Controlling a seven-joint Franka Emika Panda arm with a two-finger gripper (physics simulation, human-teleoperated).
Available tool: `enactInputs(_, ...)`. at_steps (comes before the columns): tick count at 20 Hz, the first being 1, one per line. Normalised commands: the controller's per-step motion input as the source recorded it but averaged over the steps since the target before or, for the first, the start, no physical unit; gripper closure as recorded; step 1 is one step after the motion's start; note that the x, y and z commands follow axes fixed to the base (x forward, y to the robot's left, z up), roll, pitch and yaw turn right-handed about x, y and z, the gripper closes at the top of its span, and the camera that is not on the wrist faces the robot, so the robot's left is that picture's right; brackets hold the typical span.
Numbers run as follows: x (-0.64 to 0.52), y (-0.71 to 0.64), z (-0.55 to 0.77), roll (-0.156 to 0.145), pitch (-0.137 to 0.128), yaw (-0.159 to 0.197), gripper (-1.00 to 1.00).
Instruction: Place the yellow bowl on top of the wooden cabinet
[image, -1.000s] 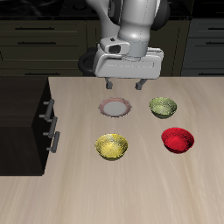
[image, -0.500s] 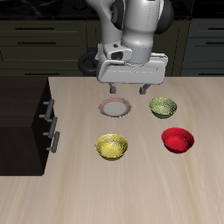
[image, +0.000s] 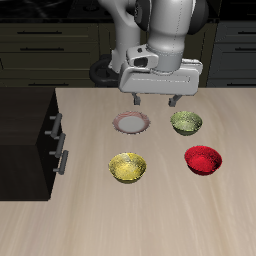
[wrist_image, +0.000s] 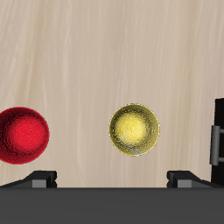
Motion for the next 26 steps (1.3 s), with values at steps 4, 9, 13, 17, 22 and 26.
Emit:
enactInputs(4, 0.03, 0.10, 0.04, 0.007, -0.010, -0.002, -1.00)
enactInputs(9, 0.02, 0.04, 0.08, 0.001, -0.013, 0.001, -1.00)
enactInputs(13, 0.01, 0.03, 0.06, 0.005, -0.012, 0.009, -1.00)
enactInputs(17, 0.05, -0.01, 0.08, -0.009, -0.008, 0.006, -1.00)
enactInputs(22, 0.03, 0.03, 0.04, 0.003, -0.003, 0.005, -1.00)
enactInputs(26, 0.04, 0.02, -0.01, -0.004, 0.004, 0.015, -1.00)
